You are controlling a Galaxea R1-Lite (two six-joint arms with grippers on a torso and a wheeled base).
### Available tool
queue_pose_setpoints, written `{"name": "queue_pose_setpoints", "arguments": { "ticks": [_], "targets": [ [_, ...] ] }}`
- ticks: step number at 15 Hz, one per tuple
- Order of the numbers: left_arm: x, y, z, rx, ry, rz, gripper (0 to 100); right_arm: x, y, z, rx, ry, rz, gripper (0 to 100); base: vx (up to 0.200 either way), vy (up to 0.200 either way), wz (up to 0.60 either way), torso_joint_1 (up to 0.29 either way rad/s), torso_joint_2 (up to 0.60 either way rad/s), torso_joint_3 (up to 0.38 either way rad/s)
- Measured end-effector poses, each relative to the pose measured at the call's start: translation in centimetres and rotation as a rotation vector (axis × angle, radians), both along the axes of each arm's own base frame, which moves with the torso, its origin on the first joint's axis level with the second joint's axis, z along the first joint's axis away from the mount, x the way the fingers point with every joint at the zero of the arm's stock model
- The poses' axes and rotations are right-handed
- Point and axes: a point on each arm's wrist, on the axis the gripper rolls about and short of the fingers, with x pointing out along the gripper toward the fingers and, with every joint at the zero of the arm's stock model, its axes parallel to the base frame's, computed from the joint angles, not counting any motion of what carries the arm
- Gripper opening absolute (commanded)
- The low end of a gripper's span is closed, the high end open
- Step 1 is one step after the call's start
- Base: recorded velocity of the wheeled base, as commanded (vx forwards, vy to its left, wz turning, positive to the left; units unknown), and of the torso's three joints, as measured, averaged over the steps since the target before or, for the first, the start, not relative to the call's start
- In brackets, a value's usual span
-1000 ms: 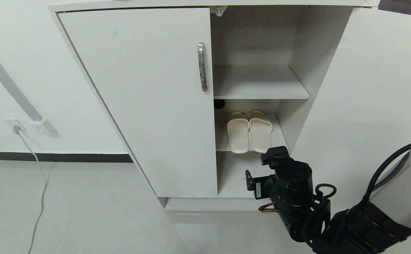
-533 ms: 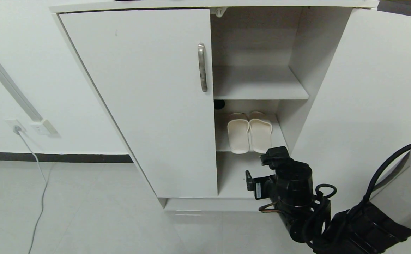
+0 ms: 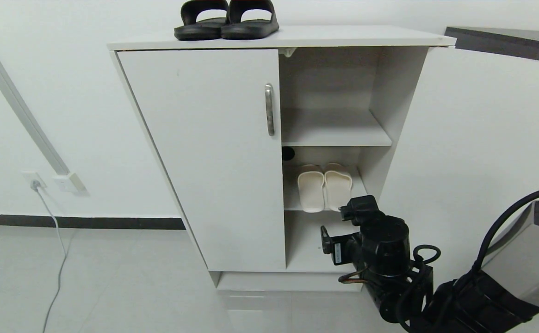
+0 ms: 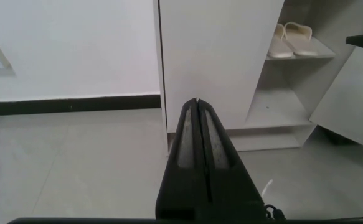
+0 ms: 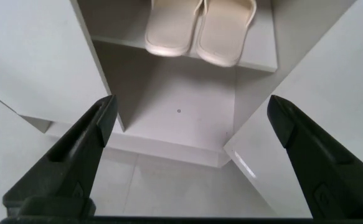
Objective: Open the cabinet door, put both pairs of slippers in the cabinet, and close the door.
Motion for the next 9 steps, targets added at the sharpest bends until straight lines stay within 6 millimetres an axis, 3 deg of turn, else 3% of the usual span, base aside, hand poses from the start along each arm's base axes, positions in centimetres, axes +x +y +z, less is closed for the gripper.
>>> {"name": "queue_pose_setpoints", "arguments": {
  "ticks": [2, 9],
  "targets": [
    [0.0, 0.0, 0.01, 0.0, -0.001, 0.0, 0, -0.05, 0.04, -0.1, -0.001, 0.003, 0.002, 100, 0.0, 0.0, 0.0, 0.0, 0.0, 0.139],
    [0.0, 0.0, 0.0, -0.001, 0.0, 0.0, 0, 0.02, 0.07, -0.43, -0.003, 0.007, 0.0, 100, 0.0, 0.0, 0.0, 0.0, 0.0, 0.007]
  ]
}}
